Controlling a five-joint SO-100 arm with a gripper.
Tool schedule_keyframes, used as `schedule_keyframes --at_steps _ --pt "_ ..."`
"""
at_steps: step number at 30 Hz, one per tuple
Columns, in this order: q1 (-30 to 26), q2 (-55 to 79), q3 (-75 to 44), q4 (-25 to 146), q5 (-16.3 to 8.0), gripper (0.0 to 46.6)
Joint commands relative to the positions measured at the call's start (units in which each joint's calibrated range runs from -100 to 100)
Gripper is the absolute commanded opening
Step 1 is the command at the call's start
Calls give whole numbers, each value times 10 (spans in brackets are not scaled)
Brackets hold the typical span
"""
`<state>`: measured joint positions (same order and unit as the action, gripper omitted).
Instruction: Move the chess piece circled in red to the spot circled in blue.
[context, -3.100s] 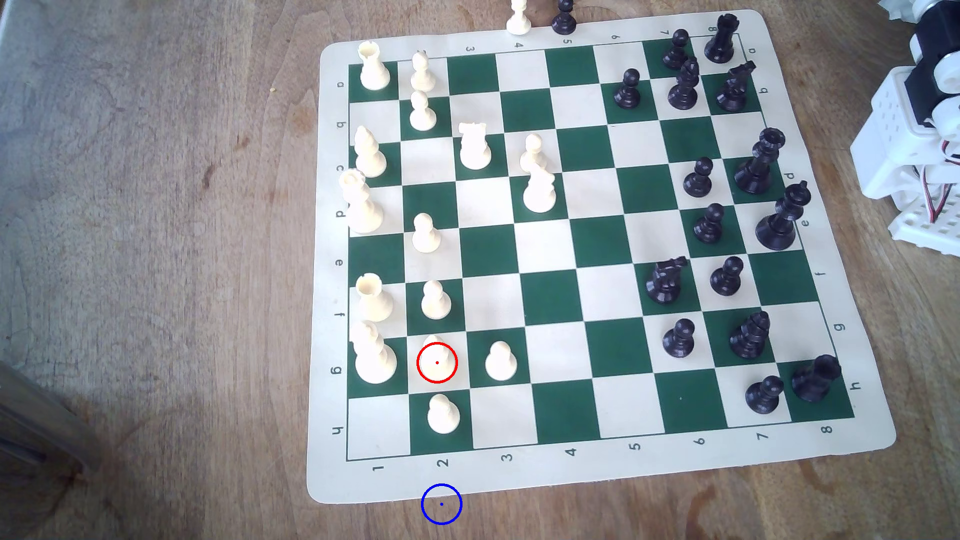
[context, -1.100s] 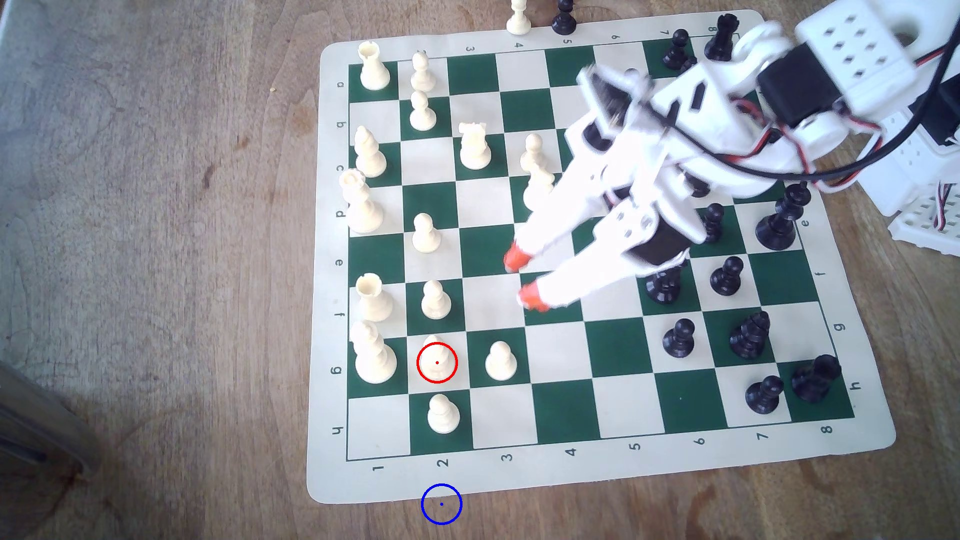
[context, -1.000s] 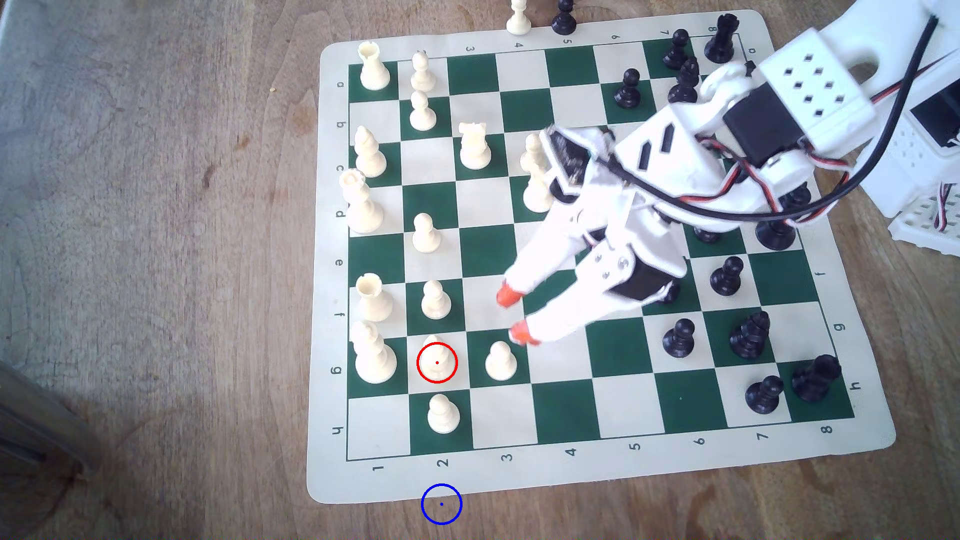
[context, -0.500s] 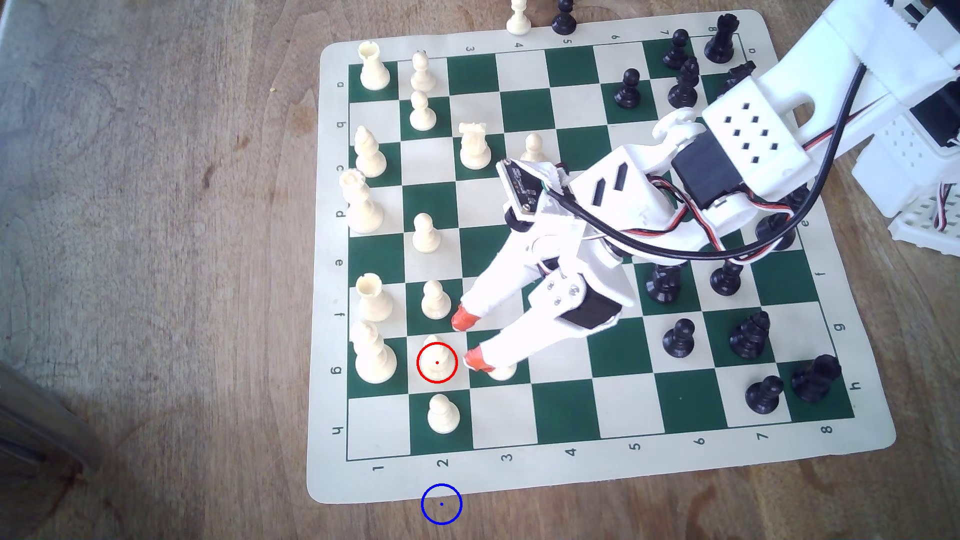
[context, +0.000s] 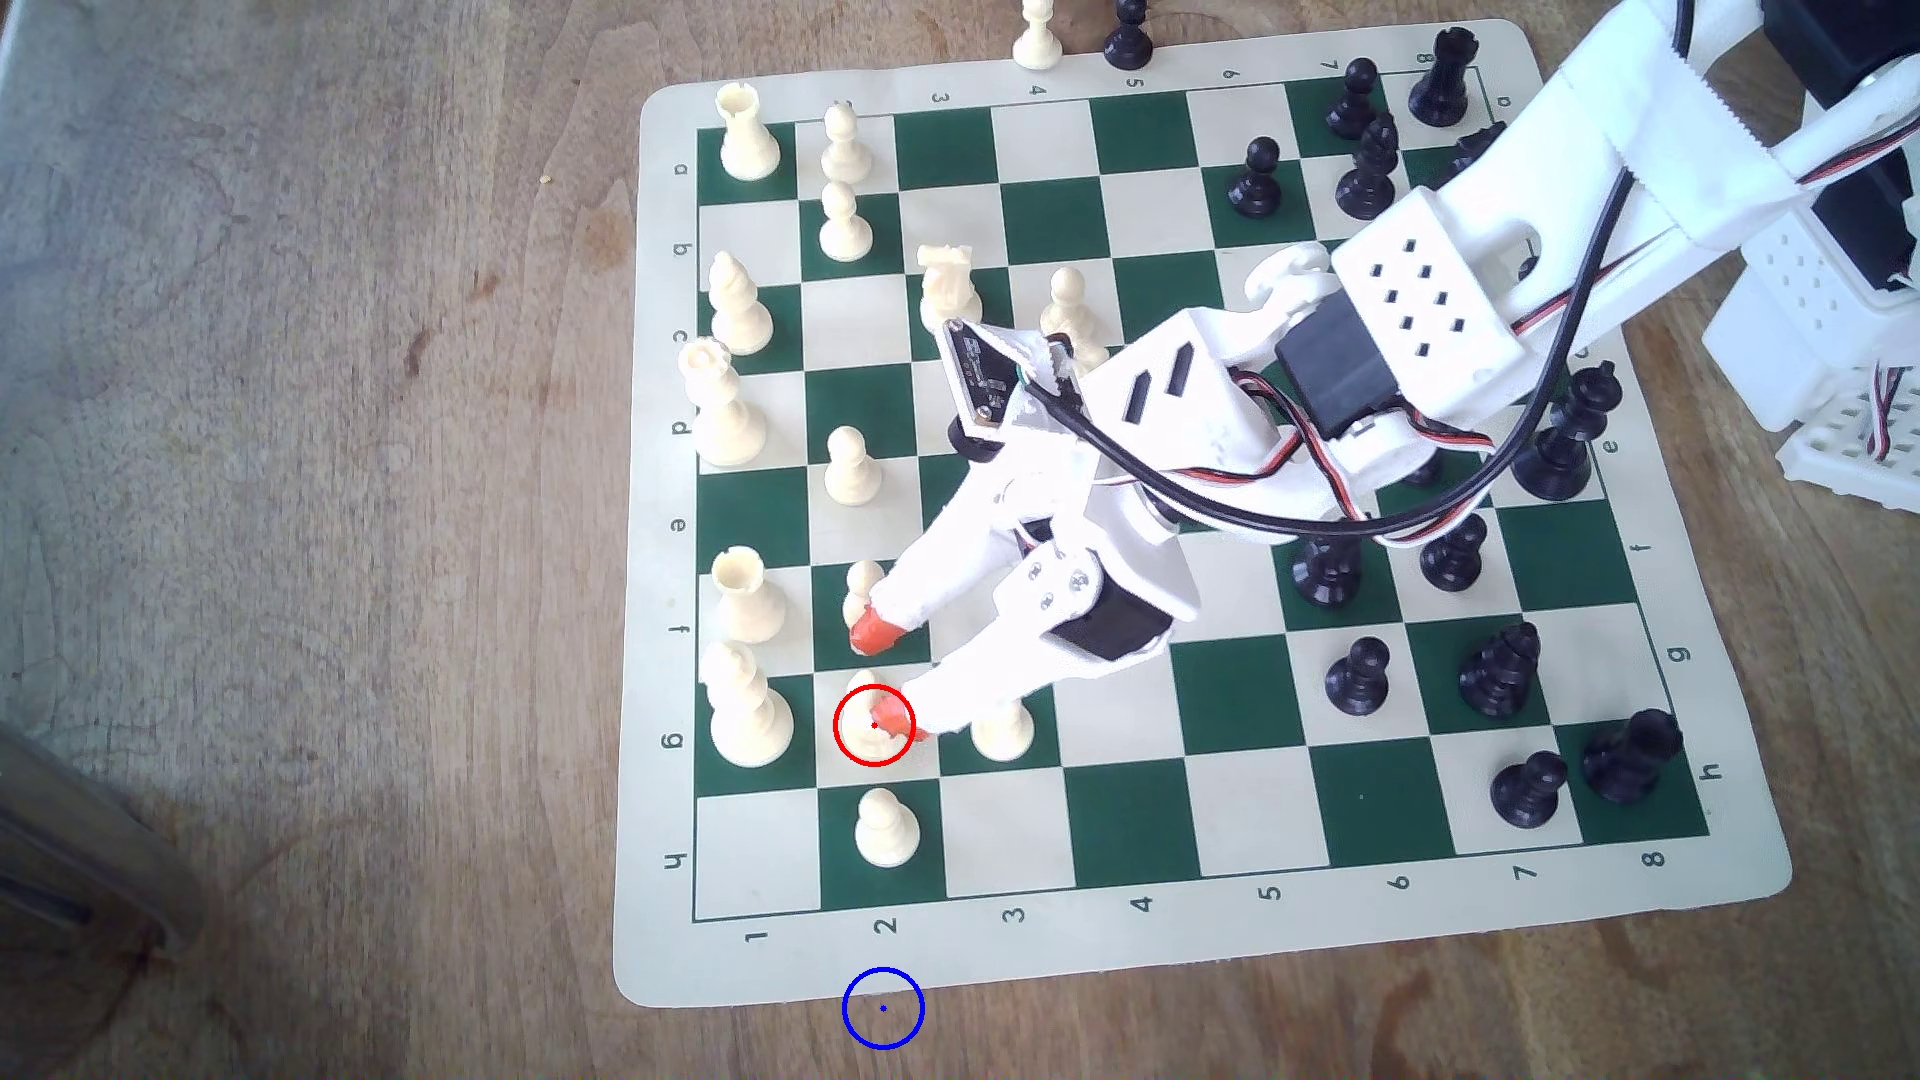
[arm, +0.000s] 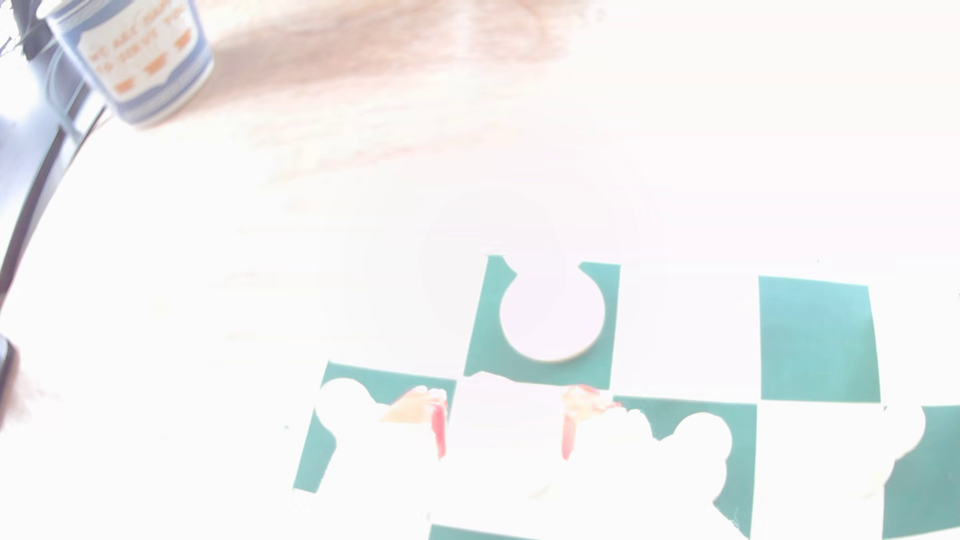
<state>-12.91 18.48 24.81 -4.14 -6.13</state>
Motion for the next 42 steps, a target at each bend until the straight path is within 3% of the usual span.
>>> schedule_keyframes --at_steps 1,20,25,31,38,42 --pt "-4 -13 -41 -20 -5 126" --pt "-7 33 -85 -25 -7 124" --pt "-4 33 -85 -8 3 3" --pt "-2 23 -89 21 11 2" --pt "10 -18 -112 56 0 2" --pt "16 -26 -132 76 -19 2"
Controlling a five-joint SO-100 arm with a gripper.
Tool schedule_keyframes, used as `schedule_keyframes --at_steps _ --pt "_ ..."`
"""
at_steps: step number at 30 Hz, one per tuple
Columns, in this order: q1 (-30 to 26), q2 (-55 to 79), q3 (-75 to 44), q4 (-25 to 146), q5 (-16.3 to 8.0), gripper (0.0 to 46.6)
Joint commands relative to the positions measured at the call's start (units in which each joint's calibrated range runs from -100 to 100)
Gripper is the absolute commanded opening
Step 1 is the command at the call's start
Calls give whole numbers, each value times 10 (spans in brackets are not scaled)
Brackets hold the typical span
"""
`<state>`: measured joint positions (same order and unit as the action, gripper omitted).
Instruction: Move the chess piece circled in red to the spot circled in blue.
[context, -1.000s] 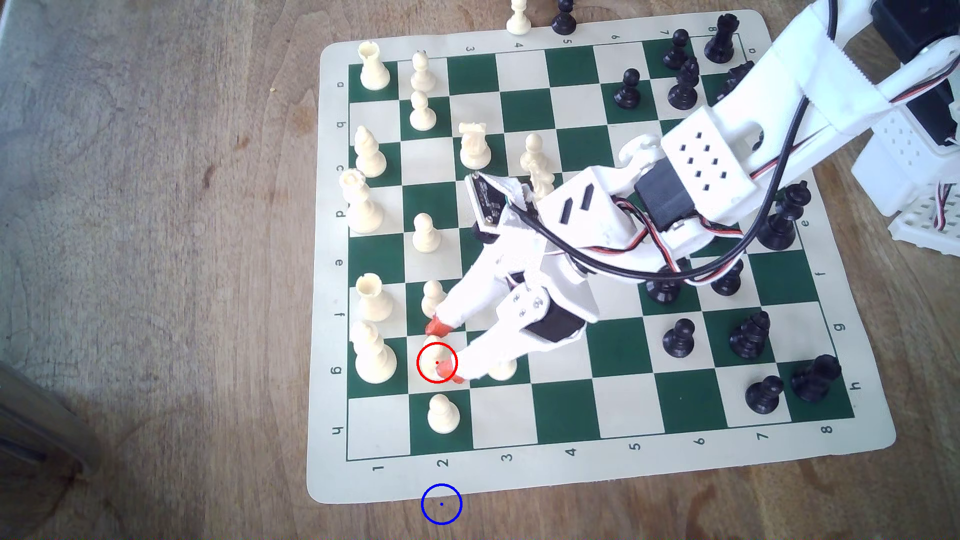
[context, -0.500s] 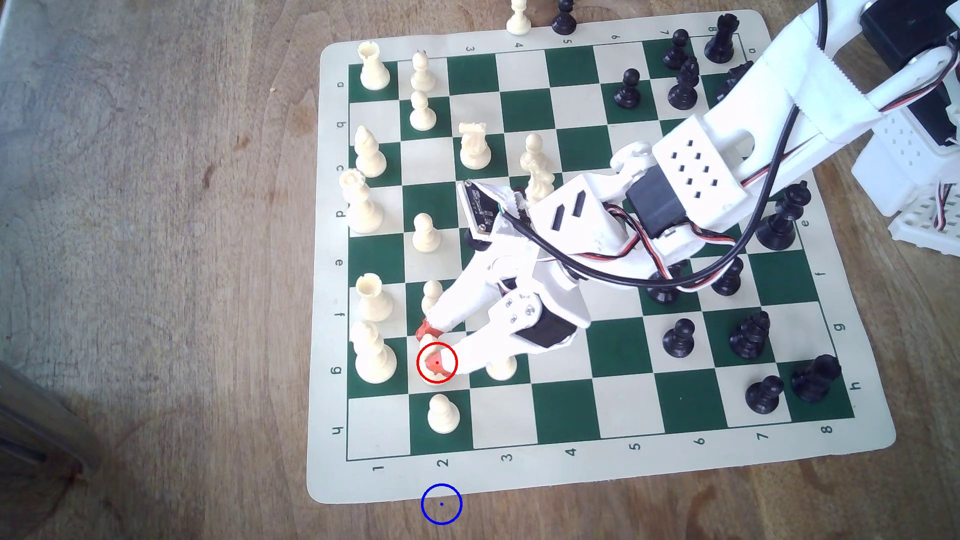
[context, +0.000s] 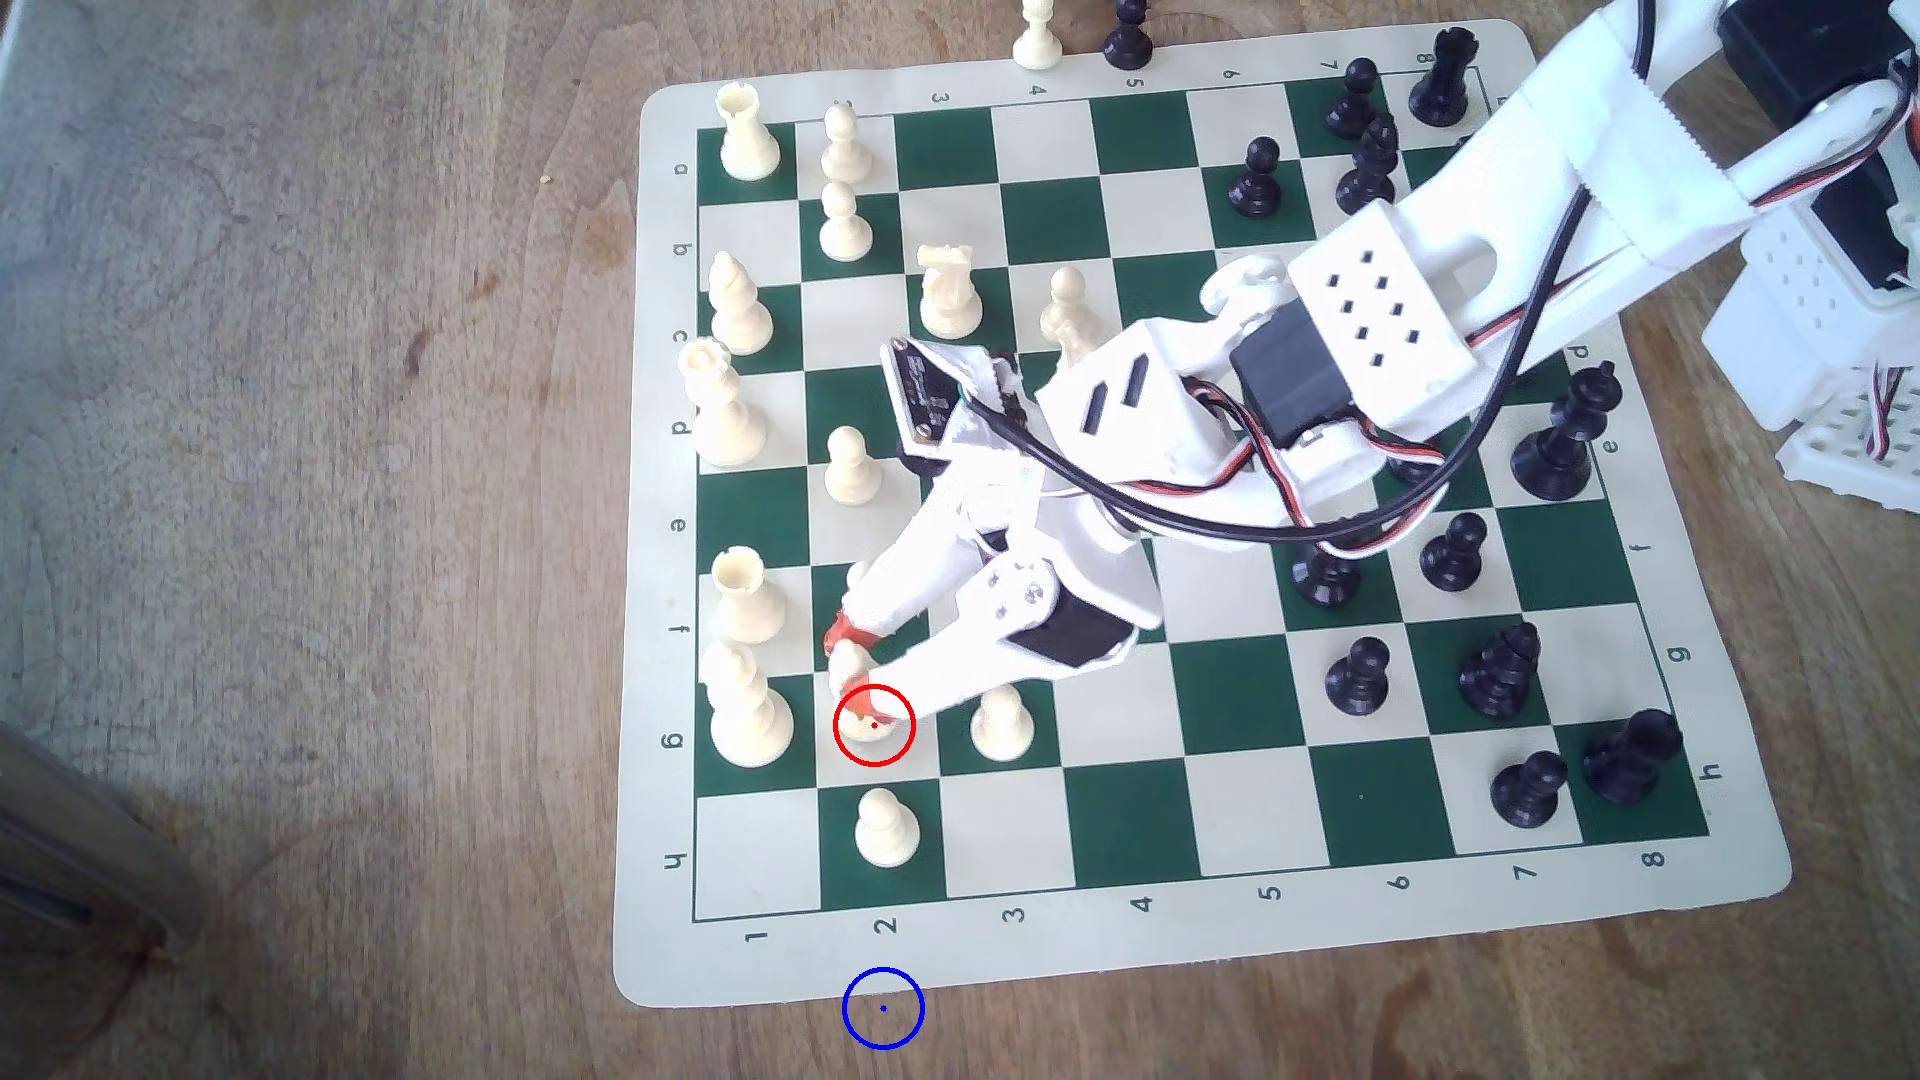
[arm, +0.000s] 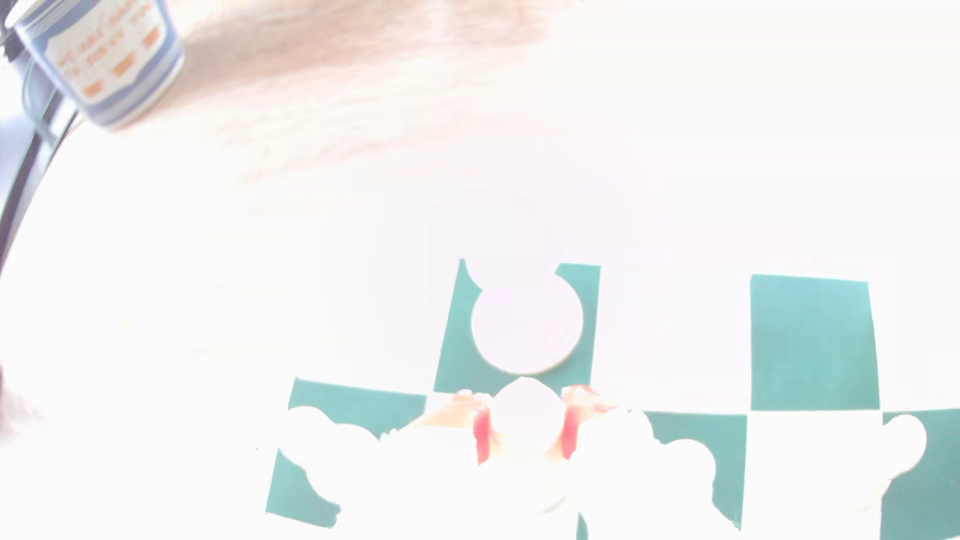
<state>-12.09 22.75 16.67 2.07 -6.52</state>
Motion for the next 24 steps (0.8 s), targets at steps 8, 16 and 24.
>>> schedule_keyframes --at_steps 8,16,24 --pt "7 -114 -120 100 -31 4" --pt "-26 -158 -144 189 -47 4" --pt "-86 -166 -185 254 -57 7"
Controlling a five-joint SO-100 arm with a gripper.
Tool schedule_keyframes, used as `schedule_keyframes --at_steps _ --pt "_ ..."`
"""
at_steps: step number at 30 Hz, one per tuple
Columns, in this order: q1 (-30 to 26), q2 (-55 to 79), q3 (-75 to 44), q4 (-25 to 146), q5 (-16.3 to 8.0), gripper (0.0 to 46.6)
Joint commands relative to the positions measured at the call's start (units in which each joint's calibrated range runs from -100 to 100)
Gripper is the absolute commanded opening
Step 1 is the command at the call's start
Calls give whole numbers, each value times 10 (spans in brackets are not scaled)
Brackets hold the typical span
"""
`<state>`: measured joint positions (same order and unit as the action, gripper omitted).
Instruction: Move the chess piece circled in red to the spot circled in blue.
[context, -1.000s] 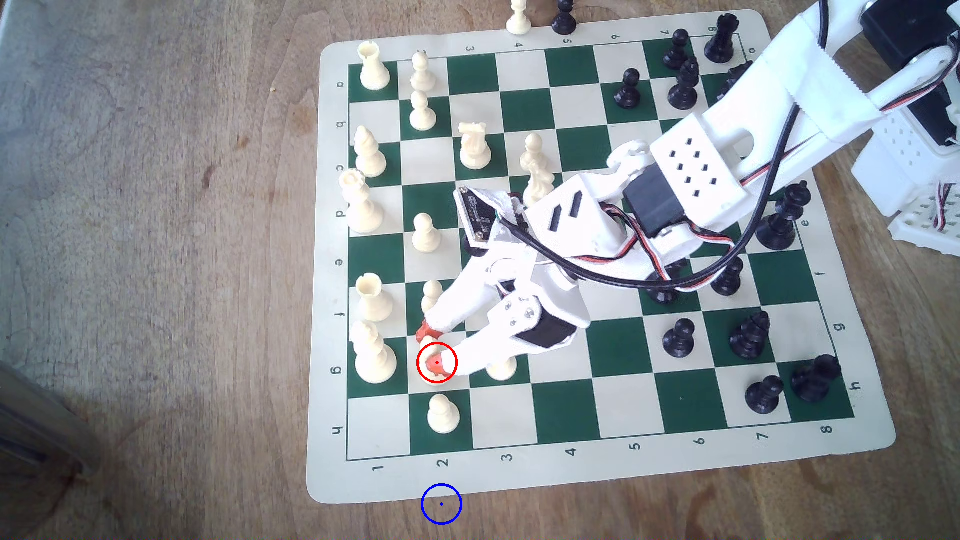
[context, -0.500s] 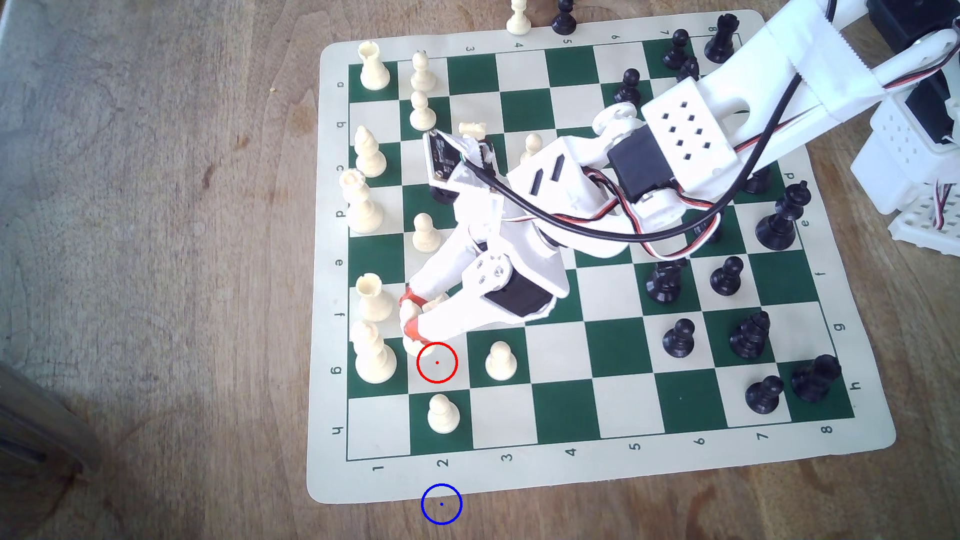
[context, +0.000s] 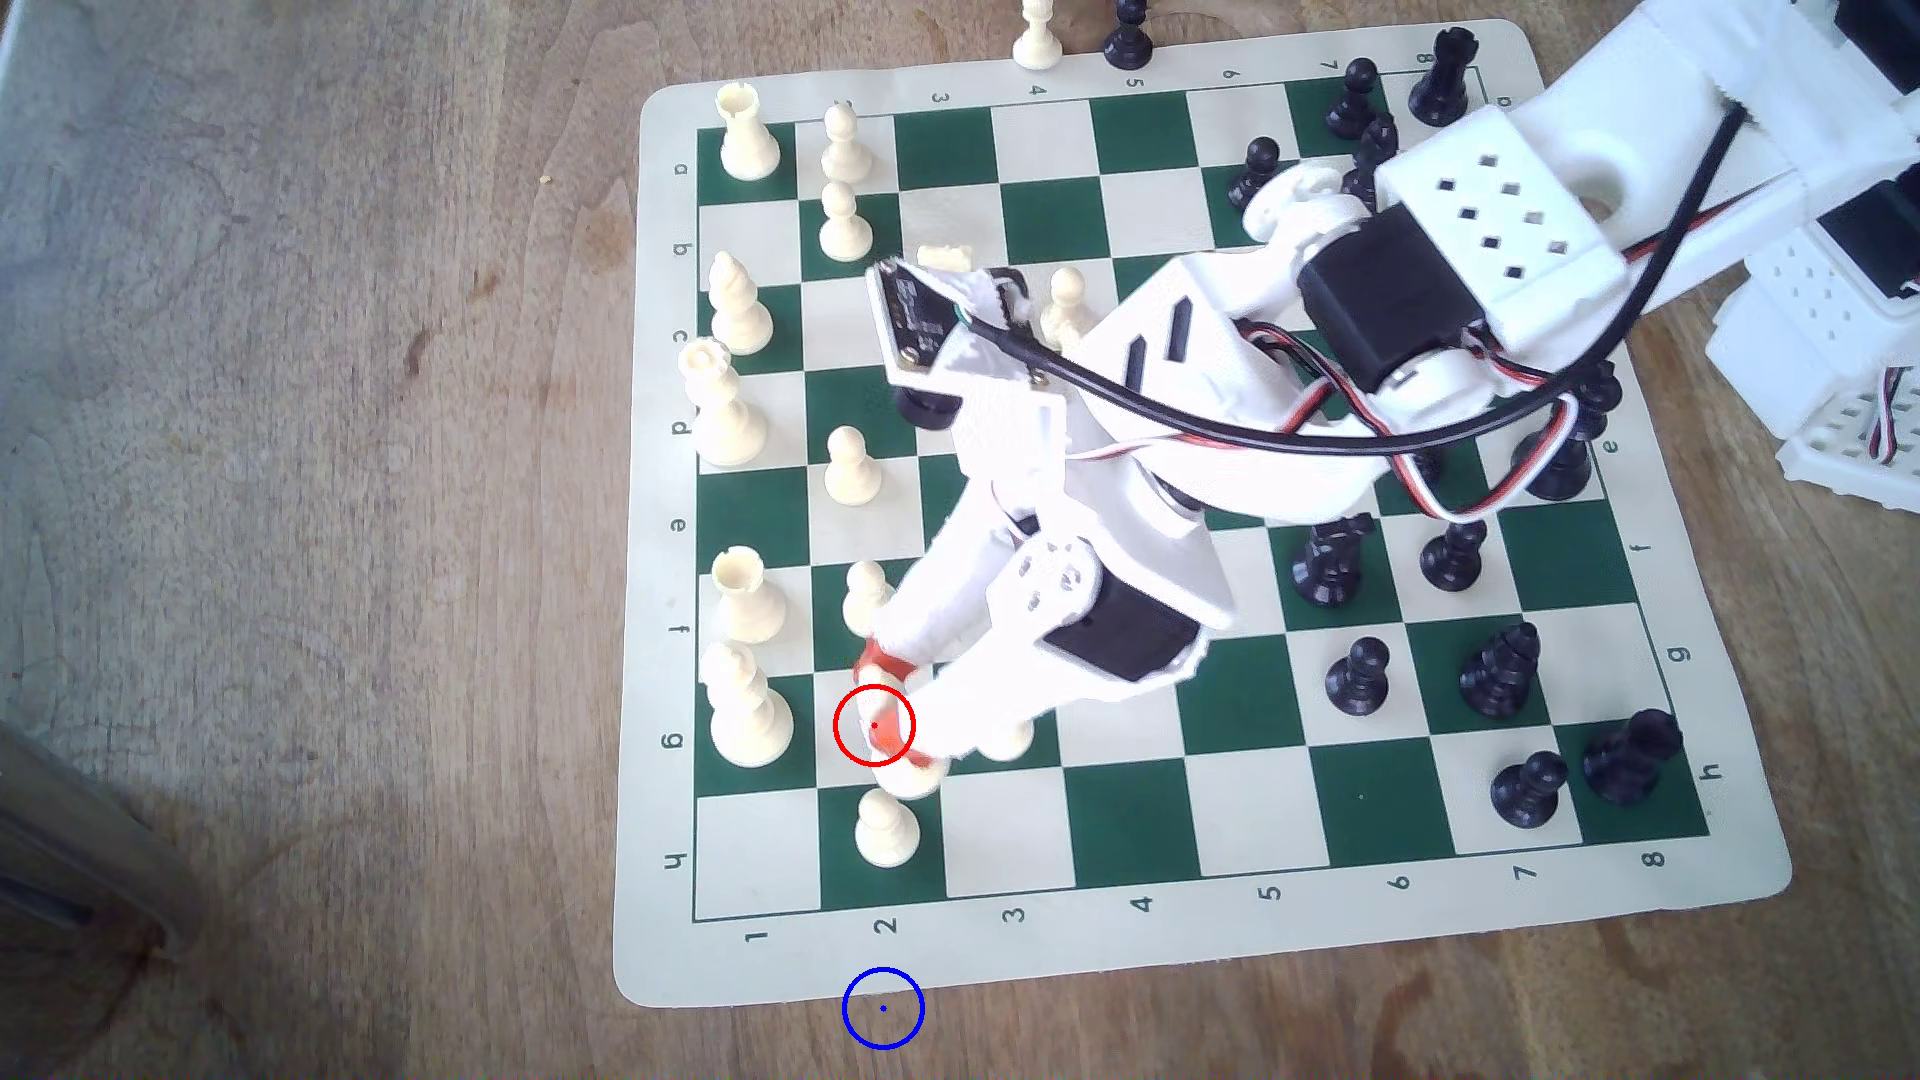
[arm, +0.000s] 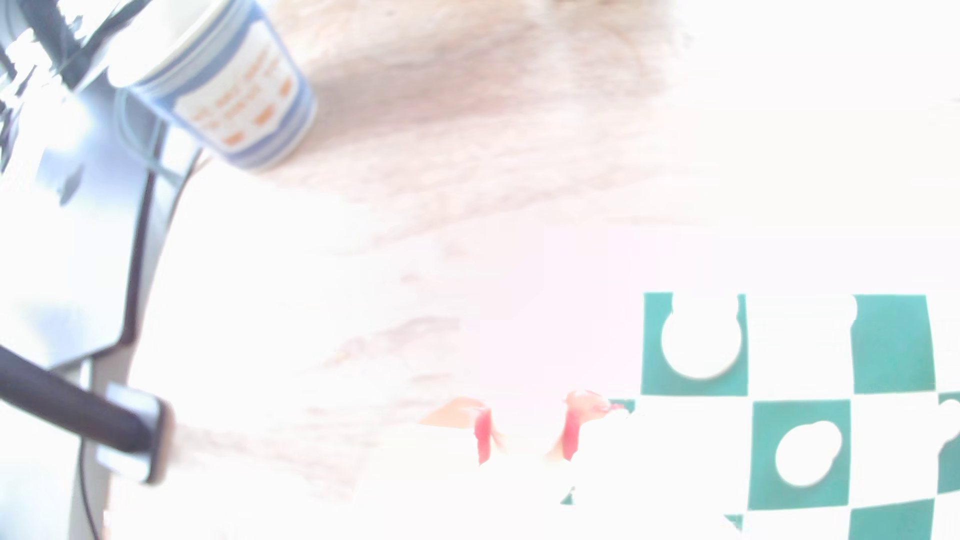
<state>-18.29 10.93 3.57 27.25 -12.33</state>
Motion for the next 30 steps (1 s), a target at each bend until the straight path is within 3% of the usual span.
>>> schedule_keyframes --at_steps 1,16,30 --pt "-29 -39 -56 2 2 8" --pt "-44 119 -72 -75 2 51" --pt "-55 189 -177 -101 4 44"
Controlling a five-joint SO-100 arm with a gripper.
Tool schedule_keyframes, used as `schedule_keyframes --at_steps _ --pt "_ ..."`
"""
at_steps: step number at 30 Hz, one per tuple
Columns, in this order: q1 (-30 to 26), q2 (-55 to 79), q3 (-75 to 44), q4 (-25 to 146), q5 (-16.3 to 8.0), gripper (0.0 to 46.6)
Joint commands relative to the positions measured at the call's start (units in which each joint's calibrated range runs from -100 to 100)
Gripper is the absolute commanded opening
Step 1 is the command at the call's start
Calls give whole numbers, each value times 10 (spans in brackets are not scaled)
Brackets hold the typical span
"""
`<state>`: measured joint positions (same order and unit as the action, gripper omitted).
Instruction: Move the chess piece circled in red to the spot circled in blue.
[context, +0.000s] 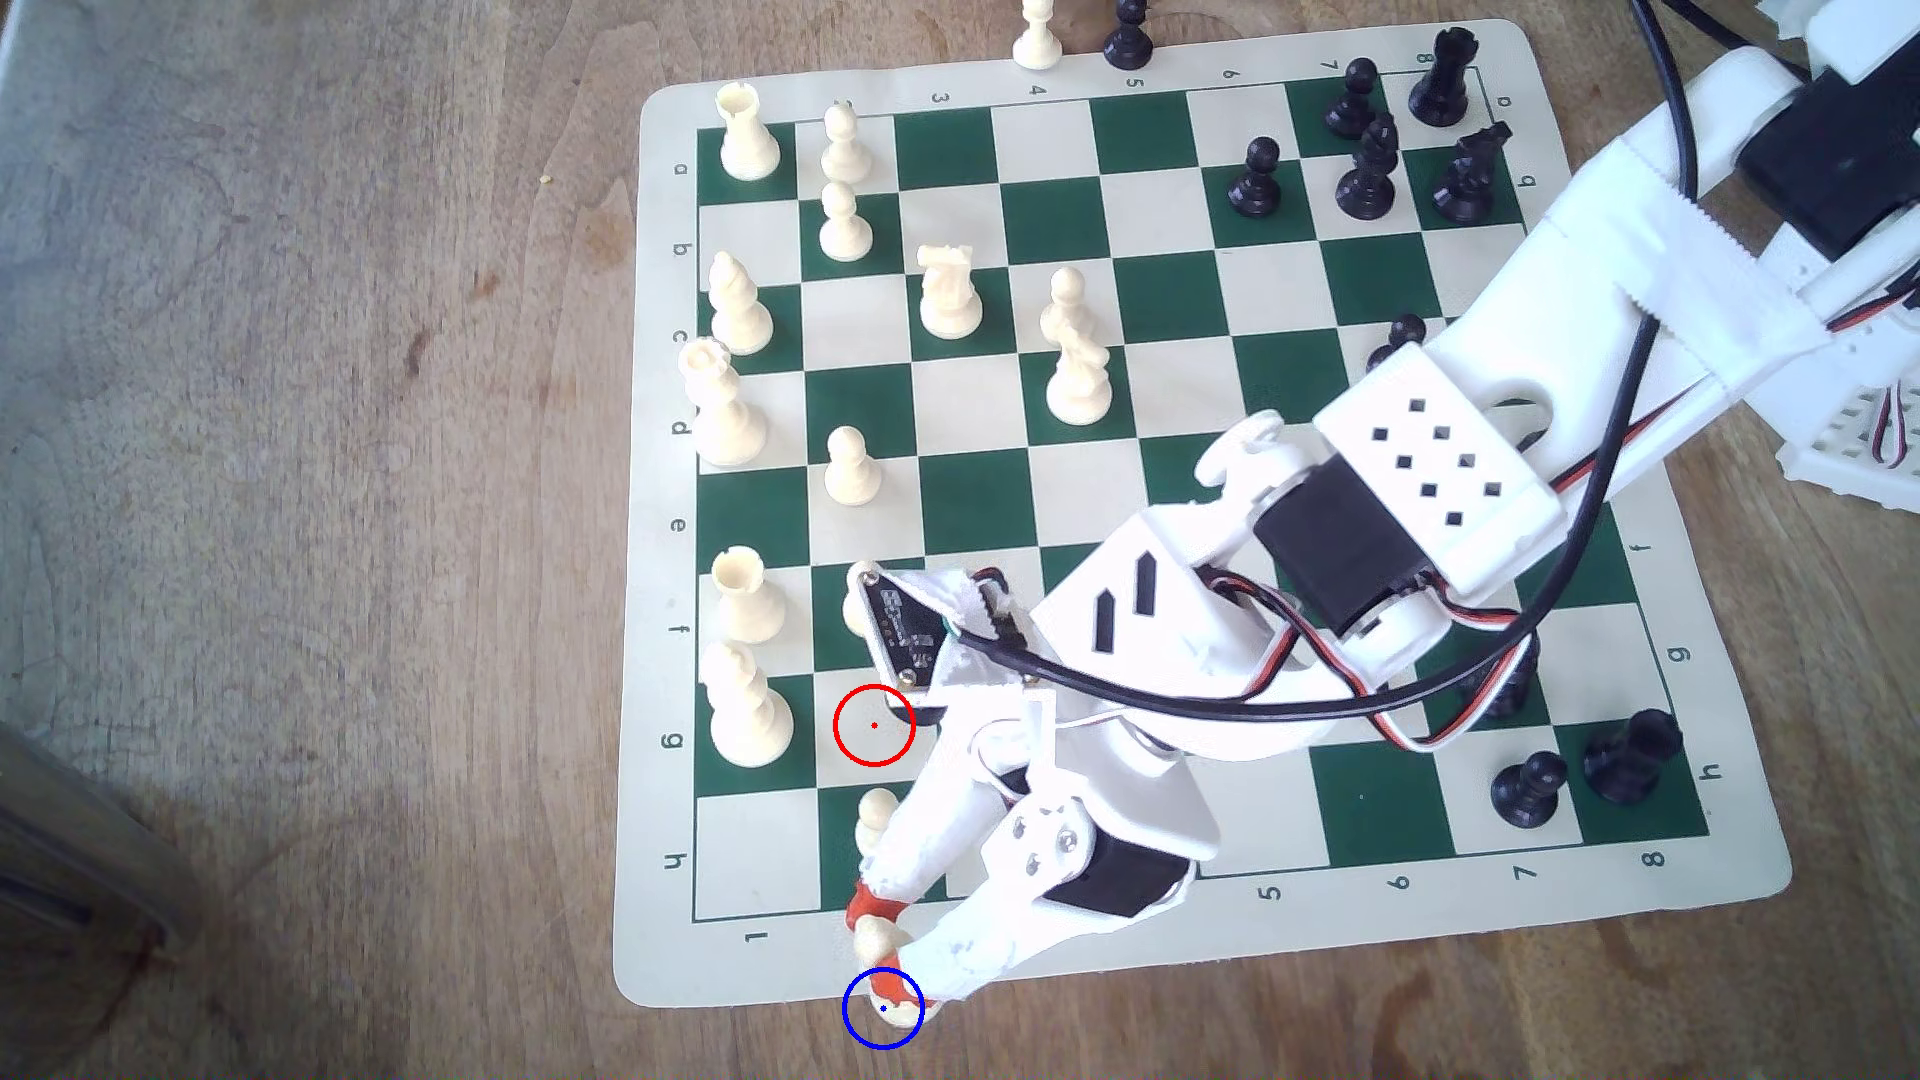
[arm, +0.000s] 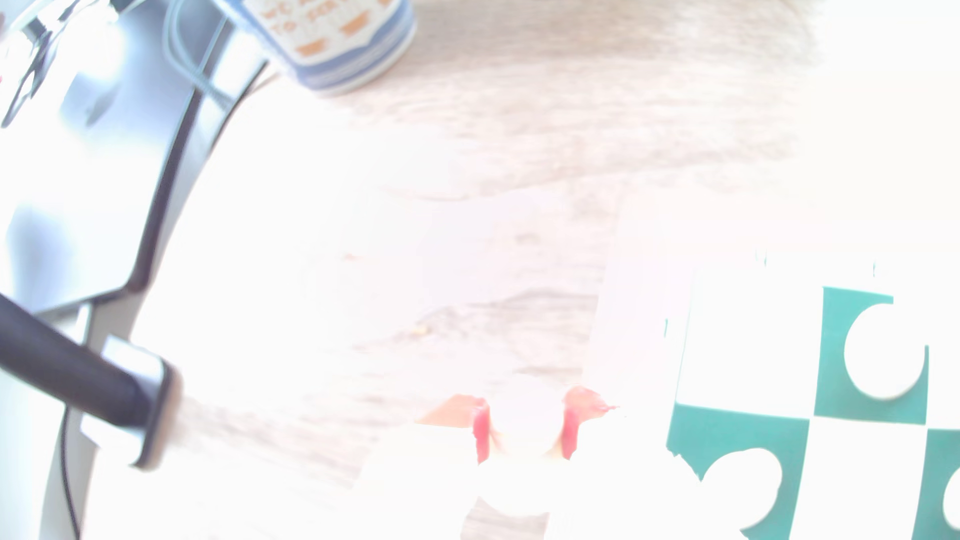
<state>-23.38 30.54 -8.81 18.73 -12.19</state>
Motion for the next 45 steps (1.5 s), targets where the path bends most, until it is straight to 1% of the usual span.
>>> schedule_keyframes --at_steps 1,12,16,17,18,21,26,32,35,36,38,40,45 --pt "-4 -3 -53 -17 3 44" --pt "6 21 -80 -29 3 47" --pt "6 26 -81 -32 2 63" --pt "6 26 -81 -32 2 71" --pt "6 25 -77 -32 3 89" --pt "7 23 -76 -19 3 115" --pt "6 15 -82 34 14 108" --pt "9 6 -80 31 10 108" --pt "9 2 -77 35 11 128" --pt "9 -1 -72 38 12 148" --pt "9 -3 -70 40 13 162" --pt "9 -7 -68 47 14 171" --pt "7 -19 -55 66 15 175"
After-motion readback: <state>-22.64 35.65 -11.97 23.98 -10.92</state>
